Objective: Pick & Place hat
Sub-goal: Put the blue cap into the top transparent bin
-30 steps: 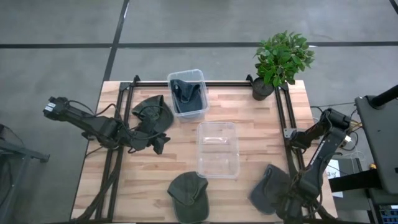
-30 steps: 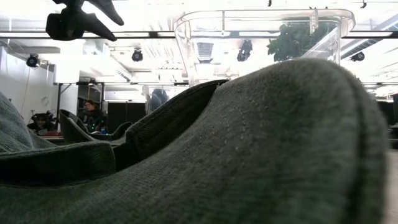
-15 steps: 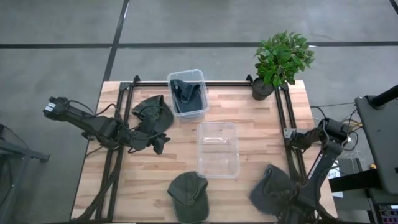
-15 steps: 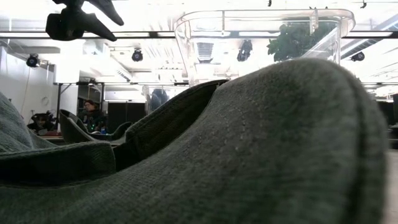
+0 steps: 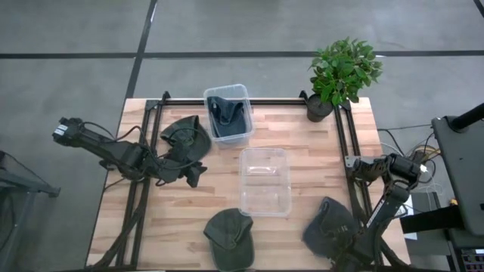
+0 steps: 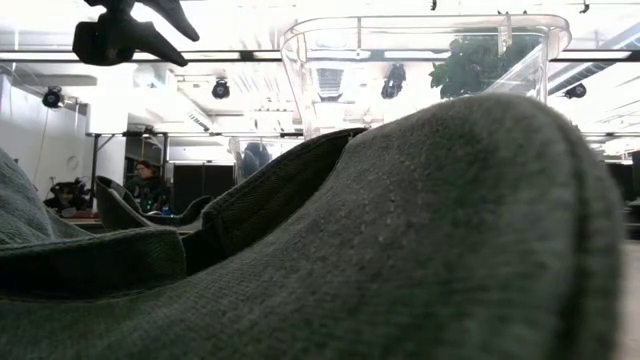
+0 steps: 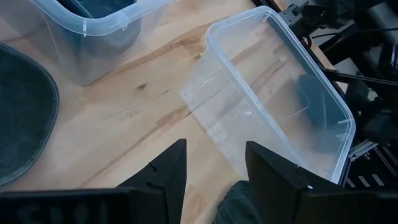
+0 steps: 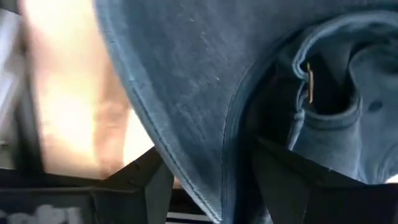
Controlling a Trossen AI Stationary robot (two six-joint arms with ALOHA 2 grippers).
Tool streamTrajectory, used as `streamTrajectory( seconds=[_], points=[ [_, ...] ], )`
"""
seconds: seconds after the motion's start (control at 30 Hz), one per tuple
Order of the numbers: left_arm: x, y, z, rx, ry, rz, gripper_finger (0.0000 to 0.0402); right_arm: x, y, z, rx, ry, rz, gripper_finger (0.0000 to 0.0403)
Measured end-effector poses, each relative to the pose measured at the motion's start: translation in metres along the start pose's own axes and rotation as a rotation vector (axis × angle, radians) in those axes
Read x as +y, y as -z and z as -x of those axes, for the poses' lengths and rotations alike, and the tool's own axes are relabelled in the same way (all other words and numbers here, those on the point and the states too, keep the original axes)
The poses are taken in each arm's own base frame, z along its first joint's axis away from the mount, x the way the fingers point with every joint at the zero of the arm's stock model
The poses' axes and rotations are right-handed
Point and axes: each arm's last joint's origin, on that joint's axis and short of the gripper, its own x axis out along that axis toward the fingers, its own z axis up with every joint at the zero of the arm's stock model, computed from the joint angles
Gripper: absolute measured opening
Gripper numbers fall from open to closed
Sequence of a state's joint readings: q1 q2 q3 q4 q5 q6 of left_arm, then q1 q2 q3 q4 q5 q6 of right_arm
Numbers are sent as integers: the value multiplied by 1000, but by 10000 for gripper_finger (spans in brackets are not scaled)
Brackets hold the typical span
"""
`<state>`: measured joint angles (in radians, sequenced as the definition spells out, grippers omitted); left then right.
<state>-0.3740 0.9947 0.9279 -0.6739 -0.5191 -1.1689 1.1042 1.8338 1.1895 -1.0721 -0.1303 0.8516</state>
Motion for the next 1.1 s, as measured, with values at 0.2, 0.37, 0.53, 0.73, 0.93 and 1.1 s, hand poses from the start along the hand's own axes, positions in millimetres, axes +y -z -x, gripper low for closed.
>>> streamTrajectory(
  seconds=[0.2, 0.37, 0.53, 0.73, 0.93, 1.1],
  points=[
    [0, 0, 0, 0, 0, 9, 156, -11, 8, -6, 49, 57, 36, 201],
    [0, 0, 0, 0, 0, 13, 156, -21, 12, -14, 95, 110, 93, 201],
    [0, 0, 0, -2, 3, 20, 156, -33, 7, -16, 83, 171, 108, 201],
    [-1, 0, 0, -7, 6, 22, 156, -49, -3, -12, 51, 259, 111, 201],
    [-1, 0, 0, -6, 6, 22, 156, -60, -4, -10, 80, 309, 85, 201],
    [-1, 0, 0, -4, 6, 22, 156, -57, -1, -5, 56, 288, 19, 201]
  ],
)
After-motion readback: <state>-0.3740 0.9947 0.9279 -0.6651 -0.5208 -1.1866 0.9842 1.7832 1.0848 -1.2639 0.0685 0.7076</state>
